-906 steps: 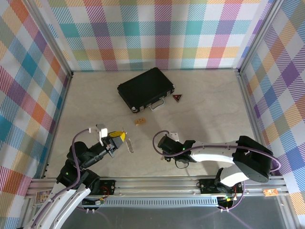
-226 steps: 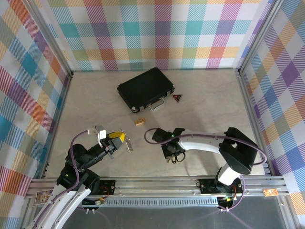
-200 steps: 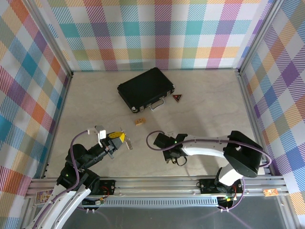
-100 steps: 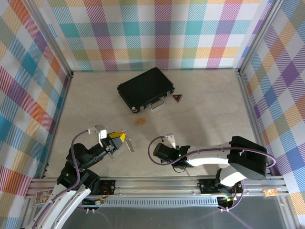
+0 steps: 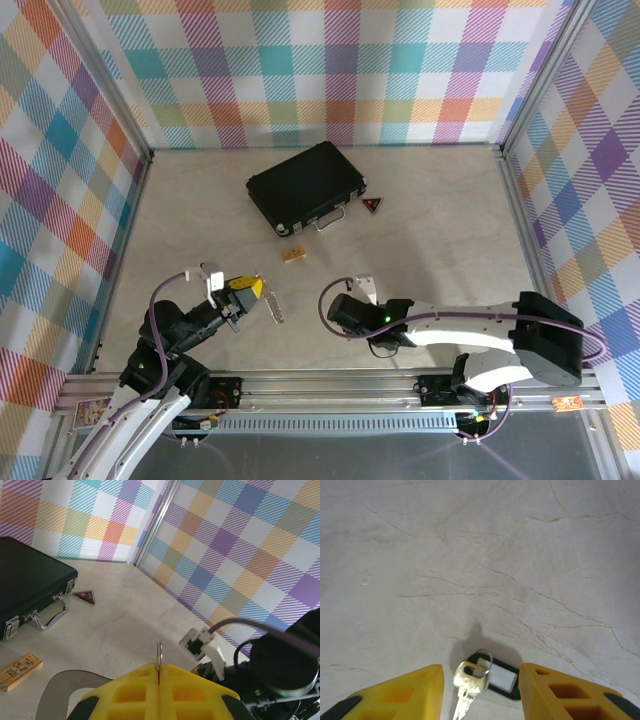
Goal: Put the keys on the keyring
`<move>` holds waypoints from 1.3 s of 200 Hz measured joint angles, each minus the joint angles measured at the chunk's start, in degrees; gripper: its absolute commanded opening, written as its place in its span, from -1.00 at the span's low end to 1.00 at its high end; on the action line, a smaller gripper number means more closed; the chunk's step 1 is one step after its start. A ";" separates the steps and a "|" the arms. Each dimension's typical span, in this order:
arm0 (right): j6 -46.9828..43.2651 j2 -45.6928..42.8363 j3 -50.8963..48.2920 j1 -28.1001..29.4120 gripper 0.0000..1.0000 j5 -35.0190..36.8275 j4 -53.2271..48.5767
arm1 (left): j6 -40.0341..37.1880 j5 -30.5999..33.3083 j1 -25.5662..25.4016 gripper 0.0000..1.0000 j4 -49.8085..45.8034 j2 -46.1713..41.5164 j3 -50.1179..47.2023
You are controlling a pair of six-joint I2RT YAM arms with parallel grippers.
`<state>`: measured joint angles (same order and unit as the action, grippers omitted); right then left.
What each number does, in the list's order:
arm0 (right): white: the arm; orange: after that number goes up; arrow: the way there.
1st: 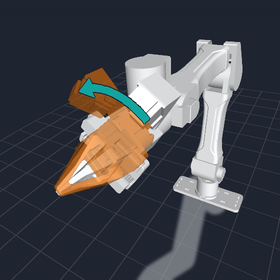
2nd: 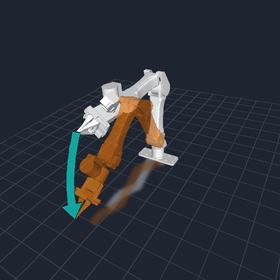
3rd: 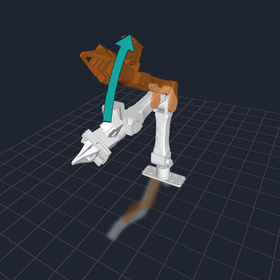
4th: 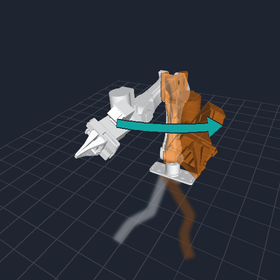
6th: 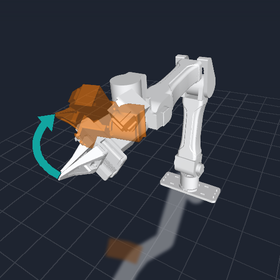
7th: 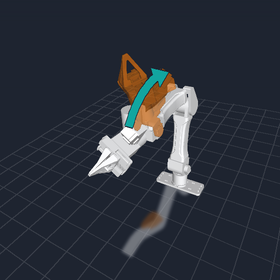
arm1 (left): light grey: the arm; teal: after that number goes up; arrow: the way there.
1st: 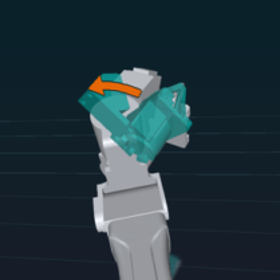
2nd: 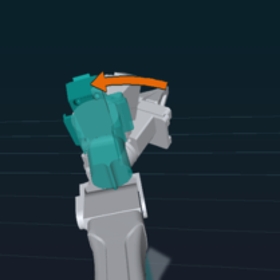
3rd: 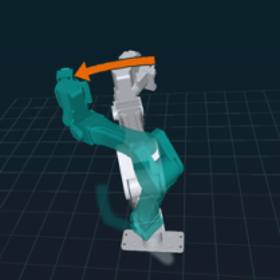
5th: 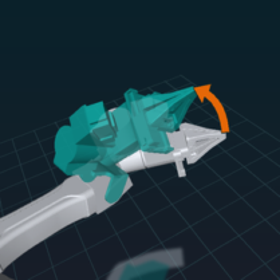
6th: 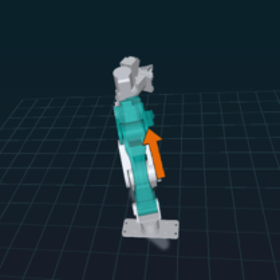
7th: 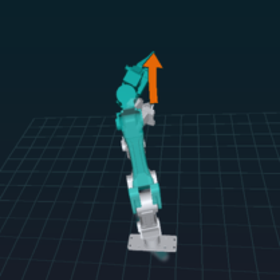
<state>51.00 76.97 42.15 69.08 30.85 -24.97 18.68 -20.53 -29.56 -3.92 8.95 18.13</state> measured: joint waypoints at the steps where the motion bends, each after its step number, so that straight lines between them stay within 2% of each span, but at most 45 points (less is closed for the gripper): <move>1: -0.13 -0.13 0.26 -0.20 -0.13 -0.33 -0.28 | 0.00 0.00 0.00 -1.00 0.00 0.00 0.00; 20: -1.97 -1.44 3.56 -4.20 -0.15 -5.07 -4.70 | 0.00 0.00 0.00 -1.00 0.00 0.00 0.00; 61: -7.56 -0.87 9.90 -16.04 -0.22 -19.85 -15.30 | 0.00 -0.02 0.00 -1.00 0.02 0.07 0.00; 117: -12.09 8.02 15.34 -21.68 -0.36 -35.41 -19.76 | 0.02 -0.04 0.00 -1.00 0.02 0.17 0.00; 176: -12.96 14.40 15.34 -23.19 -0.42 -40.98 -19.26 | 0.04 -0.66 0.00 -1.00 0.04 0.22 0.00; 260: -12.90 16.13 13.29 -24.90 -0.41 -42.29 -14.82 | 0.20 -1.11 0.00 -1.00 0.35 0.37 0.00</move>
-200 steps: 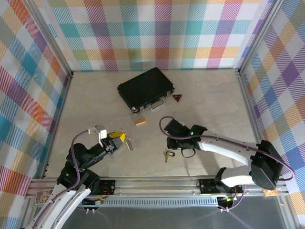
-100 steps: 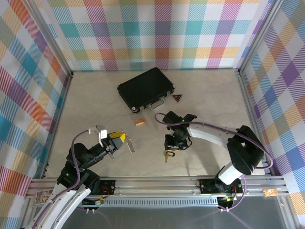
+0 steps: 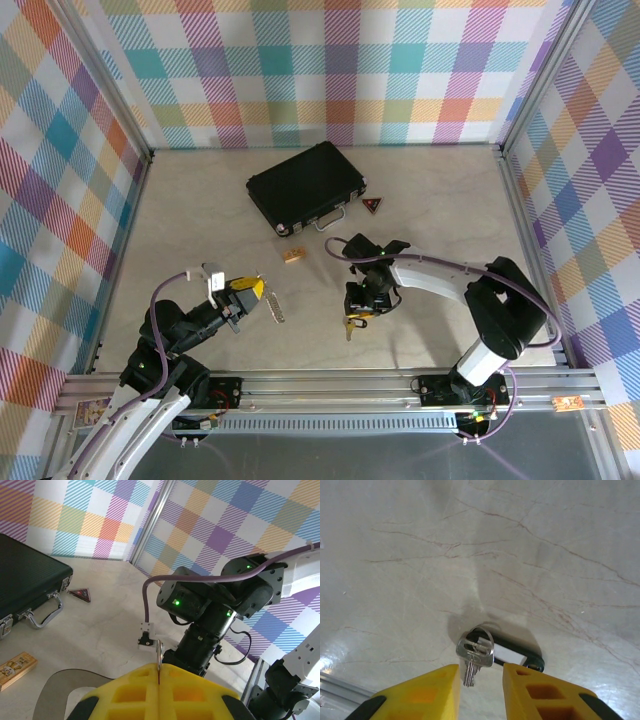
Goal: Put the keys on the keyring
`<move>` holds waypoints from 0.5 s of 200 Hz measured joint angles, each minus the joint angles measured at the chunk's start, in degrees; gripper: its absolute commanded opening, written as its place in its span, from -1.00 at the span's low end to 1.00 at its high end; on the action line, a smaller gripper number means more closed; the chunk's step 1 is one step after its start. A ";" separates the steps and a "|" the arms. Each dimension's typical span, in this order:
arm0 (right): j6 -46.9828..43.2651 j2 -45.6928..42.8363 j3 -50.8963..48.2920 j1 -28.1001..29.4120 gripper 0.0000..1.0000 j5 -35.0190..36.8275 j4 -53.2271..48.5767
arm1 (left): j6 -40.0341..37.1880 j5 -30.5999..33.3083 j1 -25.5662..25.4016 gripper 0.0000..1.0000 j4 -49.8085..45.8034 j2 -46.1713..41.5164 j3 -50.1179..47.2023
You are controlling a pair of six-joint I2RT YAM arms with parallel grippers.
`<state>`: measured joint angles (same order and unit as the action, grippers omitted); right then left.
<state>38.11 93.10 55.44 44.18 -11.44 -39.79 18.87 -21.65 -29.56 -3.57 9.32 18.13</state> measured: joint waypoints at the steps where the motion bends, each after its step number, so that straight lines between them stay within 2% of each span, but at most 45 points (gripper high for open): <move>1: 0.00 0.02 -0.02 -0.02 -0.41 0.00 0.07 | 0.00 -0.02 0.00 -1.00 0.04 0.00 0.00; 100: 0.20 2.45 -2.16 -1.11 -0.45 -1.44 4.39 | 0.02 -0.39 0.00 -1.00 0.83 0.00 0.00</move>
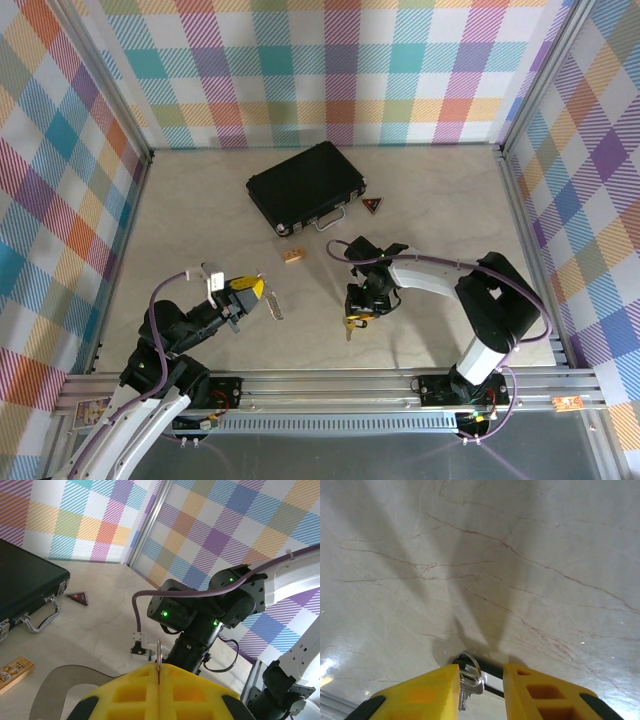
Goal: Put the keys on the keyring
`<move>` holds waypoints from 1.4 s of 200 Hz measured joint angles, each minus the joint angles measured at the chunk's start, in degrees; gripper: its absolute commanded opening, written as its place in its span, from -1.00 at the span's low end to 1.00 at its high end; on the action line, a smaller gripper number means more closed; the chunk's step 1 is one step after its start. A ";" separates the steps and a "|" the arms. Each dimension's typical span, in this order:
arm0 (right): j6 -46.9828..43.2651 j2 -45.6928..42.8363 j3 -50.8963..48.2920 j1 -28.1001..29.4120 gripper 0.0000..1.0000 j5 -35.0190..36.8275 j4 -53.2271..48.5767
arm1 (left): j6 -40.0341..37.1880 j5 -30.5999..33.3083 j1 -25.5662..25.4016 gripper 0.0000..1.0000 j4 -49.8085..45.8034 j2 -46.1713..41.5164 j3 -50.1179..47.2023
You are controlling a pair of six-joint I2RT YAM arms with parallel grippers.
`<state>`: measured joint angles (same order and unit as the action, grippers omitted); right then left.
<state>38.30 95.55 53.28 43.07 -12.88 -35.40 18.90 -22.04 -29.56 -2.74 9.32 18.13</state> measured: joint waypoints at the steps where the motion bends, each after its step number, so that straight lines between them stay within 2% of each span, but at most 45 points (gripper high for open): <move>1: 0.00 0.07 0.00 0.00 -0.45 -0.07 0.02 | 0.00 0.00 0.00 -1.00 0.00 0.00 0.00; 118: 0.39 0.90 -0.09 -0.04 -0.58 -1.77 2.21 | 0.00 0.00 0.00 -1.00 0.02 0.07 -0.02; 280: 0.20 0.92 0.09 0.66 -0.56 -2.84 2.16 | 0.02 0.00 0.00 -1.00 0.13 0.63 -0.09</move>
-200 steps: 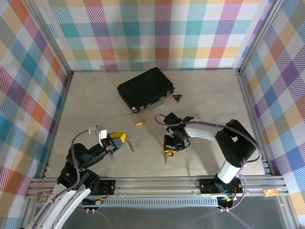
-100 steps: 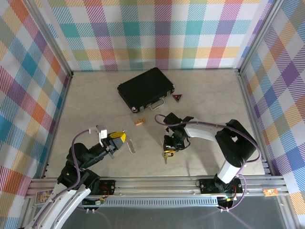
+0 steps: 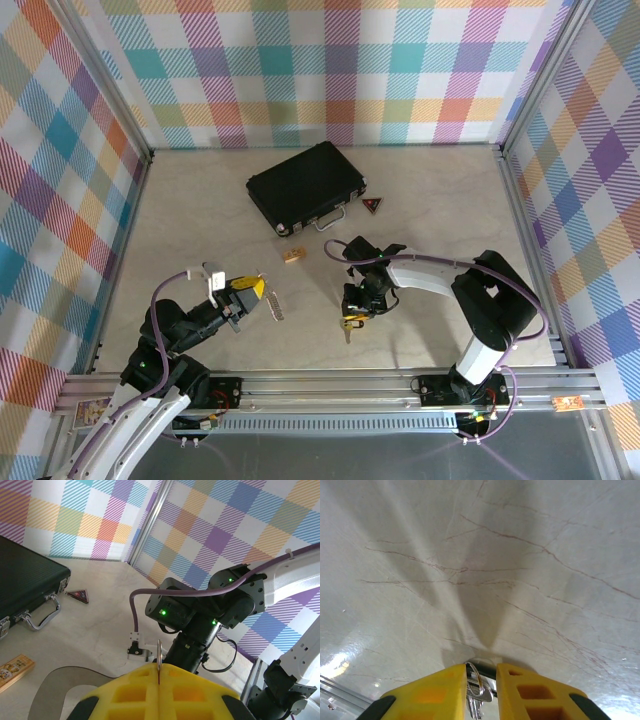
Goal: Put the keys on the keyring
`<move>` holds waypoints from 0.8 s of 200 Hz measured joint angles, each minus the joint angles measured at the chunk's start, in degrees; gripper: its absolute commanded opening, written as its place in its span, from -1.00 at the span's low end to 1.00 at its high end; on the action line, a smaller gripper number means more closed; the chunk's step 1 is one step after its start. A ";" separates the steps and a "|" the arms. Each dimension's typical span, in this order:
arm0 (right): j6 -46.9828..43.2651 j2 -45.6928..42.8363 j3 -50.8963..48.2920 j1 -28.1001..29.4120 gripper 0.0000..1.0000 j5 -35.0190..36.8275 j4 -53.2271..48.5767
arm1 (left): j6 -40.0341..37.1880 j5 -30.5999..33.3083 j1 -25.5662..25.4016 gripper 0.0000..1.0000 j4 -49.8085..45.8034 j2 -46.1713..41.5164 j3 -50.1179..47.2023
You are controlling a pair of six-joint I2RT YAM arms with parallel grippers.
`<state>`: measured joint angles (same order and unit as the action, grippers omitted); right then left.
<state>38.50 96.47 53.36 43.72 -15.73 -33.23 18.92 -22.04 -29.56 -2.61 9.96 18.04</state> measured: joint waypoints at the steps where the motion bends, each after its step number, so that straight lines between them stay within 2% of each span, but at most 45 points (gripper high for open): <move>1: 0.00 0.00 0.00 0.02 -0.56 0.00 0.00 | 0.00 0.00 0.00 -1.00 0.00 0.00 -0.02; 160: -0.04 0.26 0.57 1.38 -0.62 0.00 -0.74 | 0.00 0.00 0.00 -1.00 0.00 0.00 -0.02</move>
<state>38.46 96.73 53.93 45.10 -15.73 -33.98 18.92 -22.04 -29.56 -2.61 9.96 18.02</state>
